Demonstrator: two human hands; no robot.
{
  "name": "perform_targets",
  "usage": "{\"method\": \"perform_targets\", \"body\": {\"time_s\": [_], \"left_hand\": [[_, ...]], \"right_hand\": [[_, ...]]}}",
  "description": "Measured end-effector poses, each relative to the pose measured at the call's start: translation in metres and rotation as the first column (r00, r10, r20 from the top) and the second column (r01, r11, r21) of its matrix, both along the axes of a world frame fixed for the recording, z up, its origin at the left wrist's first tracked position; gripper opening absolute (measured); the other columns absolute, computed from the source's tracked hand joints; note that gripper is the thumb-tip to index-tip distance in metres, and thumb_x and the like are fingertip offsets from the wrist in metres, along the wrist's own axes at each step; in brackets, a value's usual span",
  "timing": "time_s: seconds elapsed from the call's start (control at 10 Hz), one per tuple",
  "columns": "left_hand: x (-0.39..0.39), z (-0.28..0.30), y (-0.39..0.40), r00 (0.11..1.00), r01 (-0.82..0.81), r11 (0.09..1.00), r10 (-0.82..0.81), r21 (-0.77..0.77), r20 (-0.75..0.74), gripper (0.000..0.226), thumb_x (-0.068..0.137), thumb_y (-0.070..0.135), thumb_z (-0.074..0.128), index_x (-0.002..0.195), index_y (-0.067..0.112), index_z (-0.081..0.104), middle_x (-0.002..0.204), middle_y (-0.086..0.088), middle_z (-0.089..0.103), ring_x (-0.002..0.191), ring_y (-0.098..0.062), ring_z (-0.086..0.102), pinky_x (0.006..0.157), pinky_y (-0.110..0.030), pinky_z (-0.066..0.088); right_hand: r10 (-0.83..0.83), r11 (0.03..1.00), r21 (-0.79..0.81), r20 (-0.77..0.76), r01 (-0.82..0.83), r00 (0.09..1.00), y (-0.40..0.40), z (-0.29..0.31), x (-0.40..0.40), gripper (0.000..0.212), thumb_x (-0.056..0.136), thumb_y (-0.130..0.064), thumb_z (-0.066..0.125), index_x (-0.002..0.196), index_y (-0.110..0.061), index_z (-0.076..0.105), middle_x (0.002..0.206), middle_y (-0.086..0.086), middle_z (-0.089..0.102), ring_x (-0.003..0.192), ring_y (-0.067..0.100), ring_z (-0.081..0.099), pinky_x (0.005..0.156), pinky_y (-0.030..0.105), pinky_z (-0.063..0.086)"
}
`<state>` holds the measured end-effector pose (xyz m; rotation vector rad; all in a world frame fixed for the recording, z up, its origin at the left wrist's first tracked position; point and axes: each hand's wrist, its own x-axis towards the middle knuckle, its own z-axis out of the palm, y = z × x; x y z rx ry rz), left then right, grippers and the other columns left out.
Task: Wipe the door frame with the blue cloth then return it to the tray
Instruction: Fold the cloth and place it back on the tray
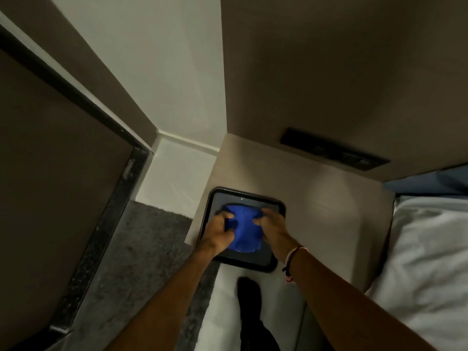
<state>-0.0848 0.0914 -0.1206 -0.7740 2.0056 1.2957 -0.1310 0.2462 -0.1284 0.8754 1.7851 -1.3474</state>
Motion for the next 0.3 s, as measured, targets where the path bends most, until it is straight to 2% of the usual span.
{"method": "perform_targets", "body": {"time_s": [0.1,0.2,0.3], "left_hand": [[0.013,-0.01,-0.001,0.998,0.017,0.999,-0.02,0.041,0.058,0.049,0.093,-0.011,0.056,0.139,0.004,0.054,0.144,-0.022,0.056,0.133,-0.035,0.055,0.112,-0.043,0.048],[0.016,0.0,-0.01,0.996,0.072,0.996,-0.075,0.058,0.053,0.06,0.096,-0.005,0.054,0.153,0.012,0.044,0.157,-0.017,0.047,0.142,-0.032,0.049,0.12,-0.041,0.042],[0.012,0.019,-0.018,0.996,0.082,0.996,-0.082,-0.022,-0.016,0.063,0.098,0.005,0.056,0.157,0.018,0.038,0.161,-0.012,0.044,0.145,-0.029,0.046,0.12,-0.033,0.037]], "right_hand": [[0.068,0.998,-0.015,0.028,-0.068,0.997,-0.005,-0.002,0.006,0.026,0.089,0.013,0.056,0.105,-0.006,0.065,0.109,0.019,0.067,0.115,0.042,0.063,0.092,0.042,0.053],[0.205,0.979,-0.001,0.038,-0.205,0.978,-0.011,0.008,0.004,0.037,0.092,0.01,0.057,0.127,-0.001,0.058,0.132,0.024,0.063,0.115,0.038,0.063,0.089,0.038,0.053],[0.289,0.957,0.024,-0.009,-0.288,0.957,-0.013,0.018,0.008,0.053,0.095,0.002,0.059,0.146,-0.003,0.045,0.144,0.023,0.055,0.122,0.036,0.06,0.1,0.043,0.053]]}}
